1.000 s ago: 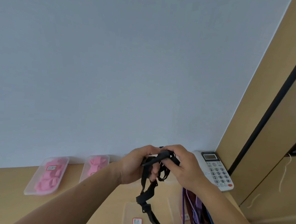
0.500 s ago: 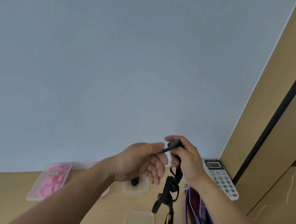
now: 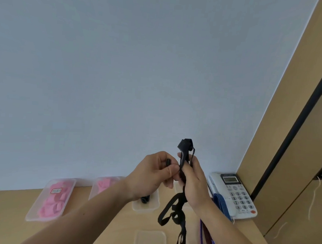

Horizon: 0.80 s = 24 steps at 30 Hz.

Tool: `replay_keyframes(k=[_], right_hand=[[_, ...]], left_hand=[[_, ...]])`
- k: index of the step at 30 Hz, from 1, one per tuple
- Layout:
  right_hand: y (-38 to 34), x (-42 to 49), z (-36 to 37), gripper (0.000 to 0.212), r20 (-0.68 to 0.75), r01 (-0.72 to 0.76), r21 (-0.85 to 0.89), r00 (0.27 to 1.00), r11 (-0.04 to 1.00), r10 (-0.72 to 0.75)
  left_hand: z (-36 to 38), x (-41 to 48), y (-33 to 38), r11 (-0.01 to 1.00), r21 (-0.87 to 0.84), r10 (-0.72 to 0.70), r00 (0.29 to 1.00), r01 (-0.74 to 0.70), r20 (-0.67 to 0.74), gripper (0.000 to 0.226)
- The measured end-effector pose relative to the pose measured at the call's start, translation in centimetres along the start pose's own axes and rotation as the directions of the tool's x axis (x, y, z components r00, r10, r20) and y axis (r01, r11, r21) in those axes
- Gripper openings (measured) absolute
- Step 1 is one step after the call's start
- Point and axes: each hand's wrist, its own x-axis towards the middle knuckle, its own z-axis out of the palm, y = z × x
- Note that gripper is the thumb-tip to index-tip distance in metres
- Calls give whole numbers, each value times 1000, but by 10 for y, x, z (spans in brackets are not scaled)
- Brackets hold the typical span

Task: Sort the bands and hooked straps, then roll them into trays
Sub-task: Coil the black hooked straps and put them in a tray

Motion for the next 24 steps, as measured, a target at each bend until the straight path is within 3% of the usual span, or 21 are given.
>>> replay_keyframes(k=[4,8,10,12,15,18,20,22,24], right_hand=[[-4,1,-15,57,138,-109,39,985,993,103],[-12,5,-17,49,67,-172,12,983,985,171],[-12,4,-12,43,30,-191,4,981,982,191],[-10,2,-5,38,-33,-207,-30,978,978,206],[-11,1,7,35,-105,-207,-93,975,974,197],[-11,0,14,35,-128,-162,-330,984,930,126],[-8,-4,15,35,-118,-177,-402,983,898,141],[-8,-7,16,42,-94,-251,-278,968,927,234],[-12,-5,16,55,-64,-325,-140,946,935,319]], left_hand=[[-8,-1,0,968,-195,-150,988,155,44,8],[-12,-5,1,948,-236,-197,975,215,99,10],[-9,-6,4,979,-122,-159,987,163,38,9],[-4,-5,4,988,107,-103,993,108,-51,8],[4,-2,-1,899,425,-29,983,104,-179,10],[6,0,-3,845,529,103,946,81,-309,15],[7,2,-4,743,669,221,937,19,-272,20],[8,3,-7,612,789,312,933,-53,-179,20],[4,2,-8,418,902,410,908,-108,-82,18]])
